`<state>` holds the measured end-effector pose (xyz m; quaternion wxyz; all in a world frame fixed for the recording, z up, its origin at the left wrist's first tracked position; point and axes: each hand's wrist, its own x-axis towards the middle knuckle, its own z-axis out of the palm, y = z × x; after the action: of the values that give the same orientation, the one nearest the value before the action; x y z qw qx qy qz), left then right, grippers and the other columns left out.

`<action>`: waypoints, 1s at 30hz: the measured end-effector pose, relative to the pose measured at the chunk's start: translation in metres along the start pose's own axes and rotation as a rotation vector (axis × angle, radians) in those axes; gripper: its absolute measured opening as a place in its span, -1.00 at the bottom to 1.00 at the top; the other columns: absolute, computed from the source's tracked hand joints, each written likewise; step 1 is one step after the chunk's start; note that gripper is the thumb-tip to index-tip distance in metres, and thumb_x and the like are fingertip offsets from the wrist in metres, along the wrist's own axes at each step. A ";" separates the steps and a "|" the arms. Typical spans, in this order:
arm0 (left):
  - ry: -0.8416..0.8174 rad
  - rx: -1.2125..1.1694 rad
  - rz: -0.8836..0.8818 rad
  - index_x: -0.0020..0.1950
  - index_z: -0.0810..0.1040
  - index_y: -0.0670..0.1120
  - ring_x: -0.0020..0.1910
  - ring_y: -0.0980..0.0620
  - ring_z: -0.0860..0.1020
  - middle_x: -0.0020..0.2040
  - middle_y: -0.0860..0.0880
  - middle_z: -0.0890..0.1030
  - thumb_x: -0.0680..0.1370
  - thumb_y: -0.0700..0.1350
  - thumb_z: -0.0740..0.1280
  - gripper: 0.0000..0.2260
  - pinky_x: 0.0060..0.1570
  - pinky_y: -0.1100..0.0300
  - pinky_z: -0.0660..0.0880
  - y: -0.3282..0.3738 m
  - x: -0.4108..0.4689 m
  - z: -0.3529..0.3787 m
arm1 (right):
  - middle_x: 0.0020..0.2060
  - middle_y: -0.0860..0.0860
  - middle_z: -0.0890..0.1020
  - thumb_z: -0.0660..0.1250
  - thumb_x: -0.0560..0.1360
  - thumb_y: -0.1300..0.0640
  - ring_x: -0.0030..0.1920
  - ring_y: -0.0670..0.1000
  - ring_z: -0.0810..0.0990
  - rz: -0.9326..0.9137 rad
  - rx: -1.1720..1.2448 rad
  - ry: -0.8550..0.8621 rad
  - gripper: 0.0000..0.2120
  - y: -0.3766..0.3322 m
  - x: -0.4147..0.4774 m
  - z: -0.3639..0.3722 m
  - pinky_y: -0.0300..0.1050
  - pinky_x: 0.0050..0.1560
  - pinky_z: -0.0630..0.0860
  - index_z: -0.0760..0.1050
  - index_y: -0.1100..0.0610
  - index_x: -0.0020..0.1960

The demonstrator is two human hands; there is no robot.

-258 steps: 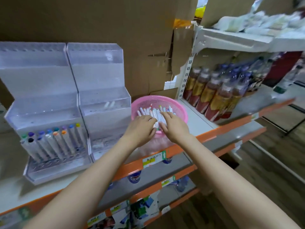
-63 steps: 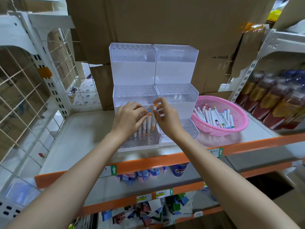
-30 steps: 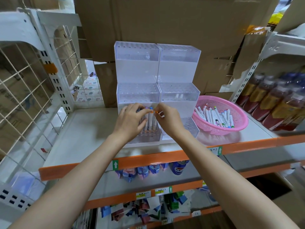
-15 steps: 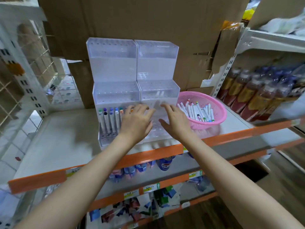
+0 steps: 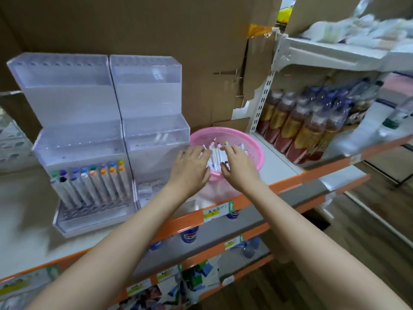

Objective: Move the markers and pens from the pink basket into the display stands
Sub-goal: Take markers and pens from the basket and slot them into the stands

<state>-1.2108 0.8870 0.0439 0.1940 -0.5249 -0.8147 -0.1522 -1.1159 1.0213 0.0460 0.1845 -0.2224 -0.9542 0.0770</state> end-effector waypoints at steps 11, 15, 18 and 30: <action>-0.333 -0.146 -0.380 0.17 0.47 -0.20 0.12 -0.21 0.46 0.15 -0.22 0.50 0.52 -0.14 0.22 -0.74 0.01 -0.03 0.48 0.017 0.064 0.050 | 0.12 0.19 0.54 0.23 0.54 0.11 0.11 0.22 0.50 0.038 0.031 -0.247 -0.70 0.060 0.059 0.027 0.01 -0.08 0.42 0.39 0.17 0.25; -0.273 -0.089 -0.483 0.04 0.53 -0.18 -0.02 -0.19 0.55 0.01 -0.18 0.59 0.52 -0.15 0.22 -0.82 -0.24 0.11 0.35 0.015 0.075 0.058 | -0.05 0.22 0.61 0.23 0.51 0.18 -0.02 0.25 0.56 0.037 0.082 -0.266 -0.80 0.065 0.072 0.033 0.00 -0.18 0.44 0.46 0.20 0.12; -0.251 -0.020 -0.538 0.01 0.56 -0.17 -0.12 -0.15 0.55 -0.05 -0.16 0.61 0.53 -0.17 0.22 -0.84 -0.30 0.12 0.33 0.017 0.078 0.063 | -0.14 0.17 0.64 0.29 0.47 0.22 -0.07 0.21 0.59 0.048 0.146 -0.274 -0.88 0.069 0.079 0.034 -0.03 -0.19 0.48 0.53 0.19 -0.01; -0.225 -0.058 -0.591 -0.14 0.46 -0.13 -0.22 -0.09 0.46 -0.20 -0.11 0.52 0.56 -0.27 0.22 -0.89 -0.27 0.11 0.34 0.024 0.078 0.062 | -0.20 0.04 0.65 0.49 0.37 0.19 -0.11 0.05 0.61 0.170 0.357 -0.287 -0.85 0.077 0.084 0.035 -0.08 -0.16 0.51 0.52 0.12 -0.17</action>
<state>-1.2277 0.9870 0.0278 0.0350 -0.2844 -0.9436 -0.1659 -1.1690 1.1259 0.0230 0.0765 -0.2527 -0.9198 0.2903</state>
